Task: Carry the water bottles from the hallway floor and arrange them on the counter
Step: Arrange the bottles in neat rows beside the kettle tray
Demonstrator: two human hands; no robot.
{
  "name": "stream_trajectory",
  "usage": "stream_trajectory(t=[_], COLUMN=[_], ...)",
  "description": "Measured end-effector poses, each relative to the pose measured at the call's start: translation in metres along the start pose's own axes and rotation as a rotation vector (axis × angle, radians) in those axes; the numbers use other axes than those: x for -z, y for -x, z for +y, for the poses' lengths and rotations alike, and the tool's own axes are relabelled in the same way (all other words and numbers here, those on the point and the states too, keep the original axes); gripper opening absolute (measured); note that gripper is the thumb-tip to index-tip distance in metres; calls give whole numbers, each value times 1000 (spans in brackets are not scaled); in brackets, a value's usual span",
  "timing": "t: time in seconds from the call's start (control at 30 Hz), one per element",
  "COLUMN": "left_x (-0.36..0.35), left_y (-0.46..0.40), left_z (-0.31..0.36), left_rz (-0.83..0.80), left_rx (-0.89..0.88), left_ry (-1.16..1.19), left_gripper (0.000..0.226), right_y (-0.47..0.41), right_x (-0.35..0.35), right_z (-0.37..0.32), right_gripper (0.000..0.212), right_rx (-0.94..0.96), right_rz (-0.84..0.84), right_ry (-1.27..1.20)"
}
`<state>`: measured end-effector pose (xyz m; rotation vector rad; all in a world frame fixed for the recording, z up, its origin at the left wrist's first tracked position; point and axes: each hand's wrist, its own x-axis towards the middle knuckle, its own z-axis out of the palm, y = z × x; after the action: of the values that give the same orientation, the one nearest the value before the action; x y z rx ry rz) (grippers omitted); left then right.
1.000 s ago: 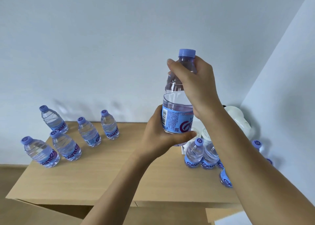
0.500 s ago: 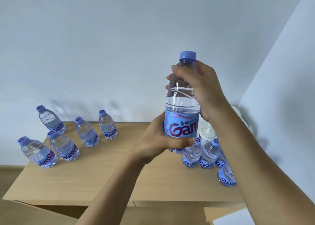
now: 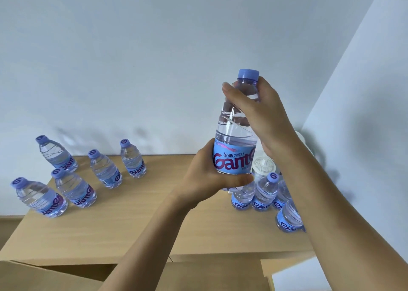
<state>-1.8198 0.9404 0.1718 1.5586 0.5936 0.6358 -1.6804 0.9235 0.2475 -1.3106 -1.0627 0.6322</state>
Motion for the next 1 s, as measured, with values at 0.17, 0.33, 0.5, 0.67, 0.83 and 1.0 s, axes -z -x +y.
stream_trajectory(t=[0.17,0.33,0.5,0.67,0.83,1.0], left_x=[-8,-23,-41,-58,-76,-95], left_y=[-5,-13,-19,-19,-22,-19], left_z=[-8,-22,-36,-54,-73,-102], left_rz=[-43,-105,-158,-274,-372,-374], left_rx=[2,28,46,139,215,276], left_ry=[37,79,68,74,72,31], left_gripper=[57,59,64,64,59,70], right_y=[2,9,21,34,48,63], right_x=[23,45,60,82,105,125], right_z=[7,14,27,50,77,110], right_gripper=[35,19,21,22,13,25], right_rx=[-87,-132,-143,-201,-260,-315], right_rz=[-96,-119,-71,-37,-23,-21], right_ry=[13,82,107,127,148,168])
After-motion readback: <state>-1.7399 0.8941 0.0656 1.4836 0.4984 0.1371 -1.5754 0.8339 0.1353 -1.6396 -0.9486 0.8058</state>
